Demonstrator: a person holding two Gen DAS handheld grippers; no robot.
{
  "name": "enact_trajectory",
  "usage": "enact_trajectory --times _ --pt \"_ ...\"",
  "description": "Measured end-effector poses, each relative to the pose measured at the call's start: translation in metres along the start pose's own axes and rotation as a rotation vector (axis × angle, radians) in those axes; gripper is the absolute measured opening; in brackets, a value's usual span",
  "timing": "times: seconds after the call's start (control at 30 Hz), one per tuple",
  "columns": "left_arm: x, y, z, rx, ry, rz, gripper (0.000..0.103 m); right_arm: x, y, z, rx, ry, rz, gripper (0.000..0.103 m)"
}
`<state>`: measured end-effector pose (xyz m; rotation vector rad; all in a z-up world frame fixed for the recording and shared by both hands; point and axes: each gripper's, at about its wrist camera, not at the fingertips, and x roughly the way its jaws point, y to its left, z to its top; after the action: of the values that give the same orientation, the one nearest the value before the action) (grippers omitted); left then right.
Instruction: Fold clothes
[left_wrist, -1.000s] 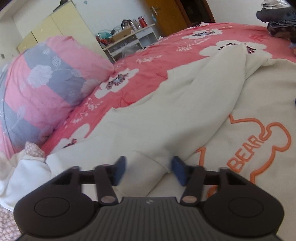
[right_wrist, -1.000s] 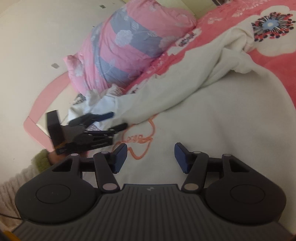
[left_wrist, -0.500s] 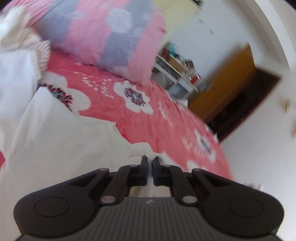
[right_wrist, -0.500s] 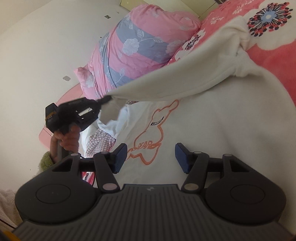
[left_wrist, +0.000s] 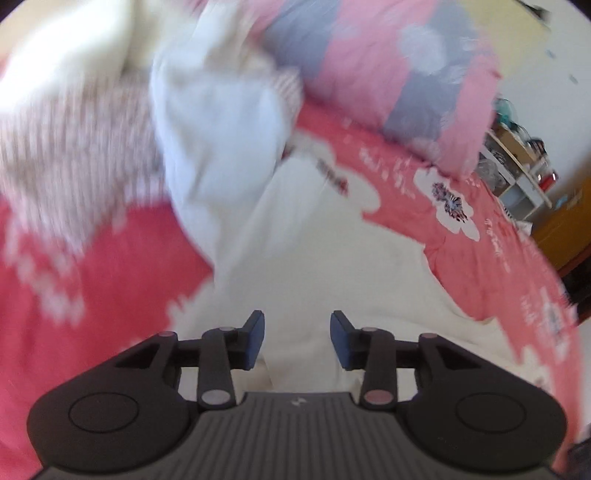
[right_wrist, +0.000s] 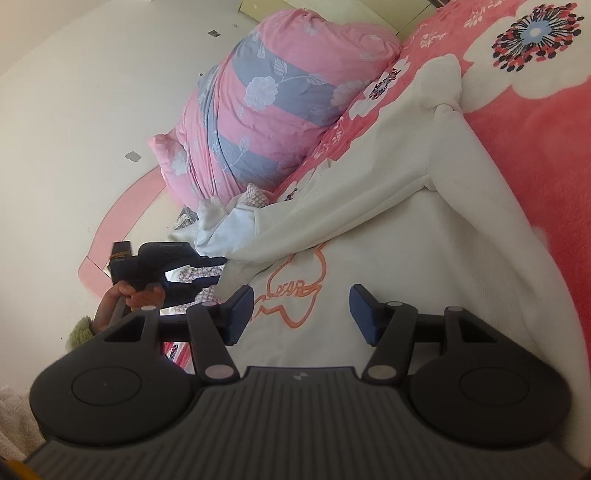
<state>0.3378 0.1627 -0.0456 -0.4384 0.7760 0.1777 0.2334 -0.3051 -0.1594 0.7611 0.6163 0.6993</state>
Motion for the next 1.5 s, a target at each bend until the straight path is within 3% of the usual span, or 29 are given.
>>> enact_trajectory --times 0.07,0.17,0.3,0.4,0.57,0.67,0.87,0.97,1.03,1.1,1.27,1.47,1.5 --pt "-0.013 -0.031 -0.002 0.139 -0.062 -0.019 0.043 0.001 0.0 0.0 -0.005 0.003 -0.005 0.058" --pt "-0.023 -0.098 -0.009 0.372 -0.11 -0.111 0.053 0.001 0.001 0.0 -0.015 0.009 -0.013 0.058" --pt "-0.008 -0.21 -0.033 0.676 -0.057 -0.27 0.073 0.002 0.003 -0.001 -0.031 0.016 -0.024 0.059" --pt "0.031 -0.293 -0.055 0.829 0.06 -0.369 0.075 0.002 0.004 -0.002 -0.037 0.017 -0.027 0.059" --pt "0.098 -0.389 -0.09 1.005 0.171 -0.34 0.074 0.002 0.003 -0.003 -0.037 0.014 -0.024 0.059" --pt "0.129 -0.415 -0.104 1.037 0.229 -0.301 0.063 0.002 0.003 -0.003 -0.038 0.014 -0.023 0.059" --pt "0.168 -0.43 -0.111 1.057 0.269 -0.199 0.058 0.002 0.0 -0.004 -0.034 0.009 -0.015 0.06" --pt "0.175 -0.427 -0.108 1.029 0.306 -0.208 0.045 0.002 -0.001 -0.004 -0.03 0.006 -0.012 0.06" --pt "0.176 -0.423 -0.103 0.983 0.317 -0.228 0.019 0.002 -0.002 -0.005 -0.03 0.005 -0.012 0.06" --pt "0.174 -0.416 -0.093 0.877 0.328 -0.278 0.009 0.004 0.001 -0.007 -0.032 0.005 -0.013 0.06" --pt "0.171 -0.381 -0.057 0.519 0.252 -0.446 0.008 0.005 0.004 -0.008 -0.033 0.004 -0.013 0.06" --pt "0.201 -0.35 -0.045 0.234 0.233 -0.554 0.007 0.005 0.005 -0.01 -0.033 0.002 -0.011 0.06" --pt "0.208 -0.345 -0.043 0.183 0.227 -0.563 0.001 0.005 0.005 -0.01 -0.032 0.001 -0.01 0.06"
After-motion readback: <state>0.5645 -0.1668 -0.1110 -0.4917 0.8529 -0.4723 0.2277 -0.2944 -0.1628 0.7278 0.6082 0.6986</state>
